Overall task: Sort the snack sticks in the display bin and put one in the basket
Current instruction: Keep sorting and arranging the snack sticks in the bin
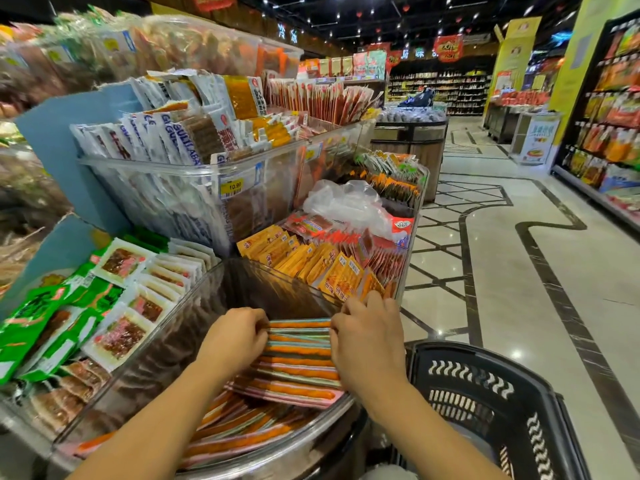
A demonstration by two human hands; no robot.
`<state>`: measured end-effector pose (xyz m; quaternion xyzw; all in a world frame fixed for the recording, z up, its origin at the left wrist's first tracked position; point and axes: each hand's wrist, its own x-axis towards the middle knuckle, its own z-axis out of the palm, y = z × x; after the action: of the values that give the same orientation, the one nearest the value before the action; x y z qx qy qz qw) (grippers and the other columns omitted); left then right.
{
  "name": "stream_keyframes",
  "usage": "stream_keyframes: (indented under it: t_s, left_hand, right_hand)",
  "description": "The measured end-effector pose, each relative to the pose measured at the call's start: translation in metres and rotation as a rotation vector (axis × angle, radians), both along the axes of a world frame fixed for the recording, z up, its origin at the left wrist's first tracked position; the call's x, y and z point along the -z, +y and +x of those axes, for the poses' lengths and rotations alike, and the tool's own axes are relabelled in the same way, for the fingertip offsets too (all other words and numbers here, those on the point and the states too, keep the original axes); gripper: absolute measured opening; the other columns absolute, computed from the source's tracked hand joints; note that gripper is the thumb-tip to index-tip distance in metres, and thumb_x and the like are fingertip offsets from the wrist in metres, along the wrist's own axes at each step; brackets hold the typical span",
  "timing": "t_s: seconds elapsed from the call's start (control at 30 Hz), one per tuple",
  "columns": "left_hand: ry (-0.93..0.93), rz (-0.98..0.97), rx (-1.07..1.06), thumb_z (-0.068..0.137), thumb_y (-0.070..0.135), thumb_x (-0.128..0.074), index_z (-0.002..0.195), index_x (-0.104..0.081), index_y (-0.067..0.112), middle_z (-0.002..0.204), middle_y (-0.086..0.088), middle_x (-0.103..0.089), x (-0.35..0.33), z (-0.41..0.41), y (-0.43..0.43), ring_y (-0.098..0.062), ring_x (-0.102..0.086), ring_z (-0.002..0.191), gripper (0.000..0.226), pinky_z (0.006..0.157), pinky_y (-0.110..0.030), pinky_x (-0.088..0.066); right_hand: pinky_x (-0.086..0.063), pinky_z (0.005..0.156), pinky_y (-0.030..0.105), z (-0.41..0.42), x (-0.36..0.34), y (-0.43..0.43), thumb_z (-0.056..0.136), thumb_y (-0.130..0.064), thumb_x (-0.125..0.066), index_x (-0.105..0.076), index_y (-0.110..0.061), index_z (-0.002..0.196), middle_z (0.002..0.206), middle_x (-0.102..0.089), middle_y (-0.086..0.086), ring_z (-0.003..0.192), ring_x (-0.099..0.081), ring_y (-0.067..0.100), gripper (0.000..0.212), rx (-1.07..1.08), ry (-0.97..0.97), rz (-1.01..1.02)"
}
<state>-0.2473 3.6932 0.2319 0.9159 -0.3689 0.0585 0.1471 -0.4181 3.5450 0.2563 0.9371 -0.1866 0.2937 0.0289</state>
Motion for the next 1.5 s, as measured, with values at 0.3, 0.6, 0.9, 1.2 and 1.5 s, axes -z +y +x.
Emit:
stream_keyframes:
  t_s: [0.3,0.6,0.9,1.2,1.5]
  left_hand:
    - [-0.309,-0.173,0.107,0.083,0.014,-0.075,0.106,-0.074,0.017,0.113,0.003,-0.070,-0.038,-0.003,0.040,-0.020,-0.063,0.106,0.023,0.086,-0.039,-0.057]
    - [-0.414,-0.157,-0.074,0.093,0.047,-0.047,0.110,-0.069,0.016,0.117,-0.002,-0.066,-0.051,0.024,0.131,-0.027,-0.061,0.105,0.042,0.090,-0.043,-0.050]
    - [-0.279,-0.309,-0.186,0.092,0.048,-0.058,0.114,-0.072,0.022,0.120,0.007,-0.069,-0.037,0.022,0.135,-0.021,-0.059,0.105,0.038,0.091,-0.039,-0.050]
    - [-0.270,-0.328,-0.198,0.090,0.054,-0.052,0.112,-0.070,0.023,0.118,0.009,-0.068,-0.030,0.028,0.135,-0.019,-0.060,0.105,0.042,0.093,-0.039,-0.050]
    - [-0.267,-0.372,-0.194,0.089,0.056,-0.051,0.102,-0.068,0.024,0.108,0.010,-0.067,-0.029,0.028,0.135,-0.015,-0.058,0.099,0.038,0.090,-0.039,-0.050]
  right_hand:
    - [-0.044,0.077,0.041,0.003,0.004,-0.003,0.089,-0.034,-0.067,-0.075,-0.024,0.087,0.088,-0.066,-0.003,0.090,-0.056,0.024,0.012,-0.093,-0.032,-0.053]
    - [-0.045,0.072,0.041,0.007,-0.005,0.005,0.074,-0.023,-0.081,-0.074,-0.021,0.083,0.083,-0.066,0.000,0.083,-0.058,0.027,0.011,-0.182,0.004,-0.163]
    - [-0.051,0.091,0.037,0.051,-0.015,0.080,0.094,-0.041,-0.060,-0.069,-0.029,0.118,0.114,-0.070,-0.006,0.107,-0.062,0.017,0.028,-0.598,0.521,0.213]
    - [-0.054,0.087,0.024,0.073,0.005,0.114,0.080,-0.021,-0.077,-0.071,-0.024,0.118,0.105,-0.069,-0.014,0.092,-0.064,0.005,0.039,-0.838,0.880,0.518]
    - [-0.045,0.067,0.016,0.068,0.006,0.118,0.082,-0.016,-0.078,-0.065,-0.024,0.105,0.093,-0.062,-0.014,0.078,-0.056,0.002,0.028,-0.781,0.852,0.560]
